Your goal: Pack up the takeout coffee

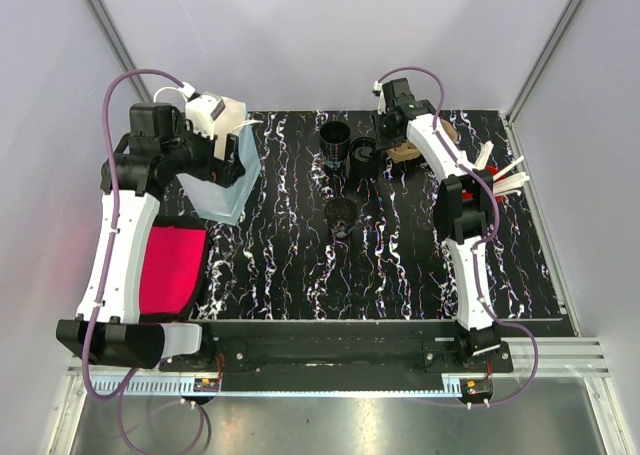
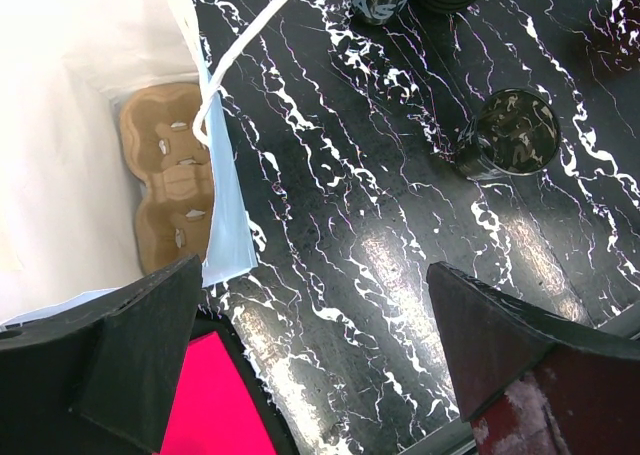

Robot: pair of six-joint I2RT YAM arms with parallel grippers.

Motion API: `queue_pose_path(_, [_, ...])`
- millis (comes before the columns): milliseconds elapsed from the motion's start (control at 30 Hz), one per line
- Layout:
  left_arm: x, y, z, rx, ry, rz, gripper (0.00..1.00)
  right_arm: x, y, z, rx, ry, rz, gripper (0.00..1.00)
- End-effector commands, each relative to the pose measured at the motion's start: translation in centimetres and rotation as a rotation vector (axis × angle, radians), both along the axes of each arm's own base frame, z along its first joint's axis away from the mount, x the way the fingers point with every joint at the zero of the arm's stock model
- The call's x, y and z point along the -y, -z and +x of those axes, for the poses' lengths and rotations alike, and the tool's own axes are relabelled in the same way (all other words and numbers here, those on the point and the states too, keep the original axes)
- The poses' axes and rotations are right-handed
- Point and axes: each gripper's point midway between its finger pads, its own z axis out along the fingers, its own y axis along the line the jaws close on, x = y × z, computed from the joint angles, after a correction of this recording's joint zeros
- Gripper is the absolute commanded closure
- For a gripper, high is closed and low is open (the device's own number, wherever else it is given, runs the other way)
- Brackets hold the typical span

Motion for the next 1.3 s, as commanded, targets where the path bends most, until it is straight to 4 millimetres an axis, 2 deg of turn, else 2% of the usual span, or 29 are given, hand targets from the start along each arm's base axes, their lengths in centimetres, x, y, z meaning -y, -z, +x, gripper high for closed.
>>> queue_pose_path(0, [0.3, -1.6, 0.1, 0.069, 0.017, -0.015, 0.01, -0.5, -1.4, 0.5, 0.042, -0.006, -0.018, 0.74])
queue_pose_path(433, [0.2, -1.6, -0.1, 0.080, 0.017, -0.011, 0.01, -0.1, -1.7, 0.8, 0.055, 0.008, -0.040, 0.82])
queue_pose_path(633, [0.2, -1.6, -0.2, 0.080, 0.018, -0.011, 0.01, -0.3, -3.4, 1.0, 0.080, 0.003, -0.029, 0.86])
queue_pose_path(833, [0.3, -1.8, -0.4, 0.089, 0.024, -0.014, 0.01, -0.5, -6.6, 1.0, 0.129, -0.001, 0.001, 0.87])
queue_pose_path(1000, [1.1, -2.6, -0.6, 0.121, 0.053, 0.010, 0.01, -0.4, -10.2, 0.3, 0.174, -0.008, 0.010, 0.87])
queue_pose_path(1033, [1.4, -2.7, -0.6, 0.137, 0.069, 0.041, 0.01, -0.7, -11.5, -0.1, 0.189, -0.027, 0.036, 0.87])
queue_pose_path(1067, [2.9, -2.9, -1.2, 0.156, 0.121, 0.065, 0.01, -0.6, -12.0, -0.6, 0.185, -0.038, 0.035, 0.87])
queue_pose_path(1100, [2.7, -2.8, -1.0, 0.183, 0.121, 0.138, 0.01, -0.7, -12.6, -1.1, 0.185, -0.043, 0.042, 0.87])
queue_pose_path(1133, [3.2, -2.7, -1.1, 0.197, 0.147, 0.172, 0.01, -0.9, -14.0, -1.8, 0.194, -0.062, 0.064, 0.87])
queue_pose_path(1167, [4.6, -2.7, -1.6, 0.216, 0.198, 0.201, 0.01, -0.8, -14.4, -2.6, 0.186, -0.091, 0.056, 0.87])
queue_pose_path(1200, [4.5, -2.6, -1.3, 0.241, 0.208, 0.268, 0.01, -1.2, -14.7, -3.4, 0.173, -0.120, 0.076, 0.87])
queue_pose_path(1233, [4.8, -2.4, -1.2, 0.249, 0.223, 0.300, 0.01, -1.2, -16.0, -4.5, 0.178, -0.138, 0.091, 0.87])
queue_pose_path(1267, [5.4, -2.6, -1.2, 0.267, 0.235, 0.338, 0.01, -1.3, -16.5, -5.1, 0.178, -0.160, 0.096, 0.87])
